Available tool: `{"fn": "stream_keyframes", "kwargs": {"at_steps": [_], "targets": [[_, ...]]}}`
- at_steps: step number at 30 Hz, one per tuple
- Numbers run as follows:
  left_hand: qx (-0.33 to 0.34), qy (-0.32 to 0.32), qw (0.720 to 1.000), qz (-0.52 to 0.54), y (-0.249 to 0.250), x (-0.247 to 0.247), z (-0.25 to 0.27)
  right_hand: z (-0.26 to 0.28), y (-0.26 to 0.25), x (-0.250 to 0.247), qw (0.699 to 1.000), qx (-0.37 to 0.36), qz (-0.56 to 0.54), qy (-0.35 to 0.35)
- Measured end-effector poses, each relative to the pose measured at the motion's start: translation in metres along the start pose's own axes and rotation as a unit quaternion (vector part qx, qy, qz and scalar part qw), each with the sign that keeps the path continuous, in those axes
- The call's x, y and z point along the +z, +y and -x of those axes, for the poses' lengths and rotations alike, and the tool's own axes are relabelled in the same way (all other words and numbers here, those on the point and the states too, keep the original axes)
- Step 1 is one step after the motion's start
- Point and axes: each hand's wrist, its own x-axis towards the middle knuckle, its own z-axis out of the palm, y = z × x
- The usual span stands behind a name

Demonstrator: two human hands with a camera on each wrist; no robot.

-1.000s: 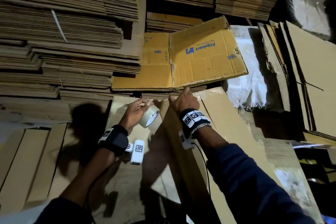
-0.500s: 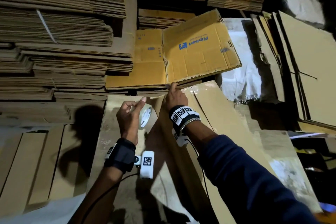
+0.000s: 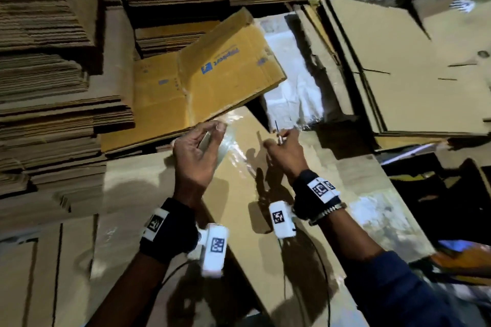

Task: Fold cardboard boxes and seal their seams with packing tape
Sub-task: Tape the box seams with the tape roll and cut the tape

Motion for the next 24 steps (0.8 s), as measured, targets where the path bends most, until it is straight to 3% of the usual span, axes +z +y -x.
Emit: {"fn": "stream_keyframes", "kwargs": {"at_steps": [7, 13, 17, 24], "targets": [[0.016, -0.086, 0.996, -0.027, 0.03, 0.167, 0.078, 0.005, 0.119, -0.16, 0.992, 0.08, -0.091, 0.046], [-0.004, -0.172, 0.984, -0.05, 0.02, 0.332, 0.171, 0.029, 0.207, -0.281, 0.972, 0.188, -0.139, 0.014], [-0.03, -0.197, 0.973, -0.115, -0.027, 0.407, 0.22, 0.027, 0.269, -0.337, 0.979, 0.203, -0.029, 0.008], [-0.077, -0.232, 0.937, -0.248, -0.162, 0.435, 0.279, 0.016, 0.369, -0.359, 0.965, 0.252, 0.065, 0.043]]}}
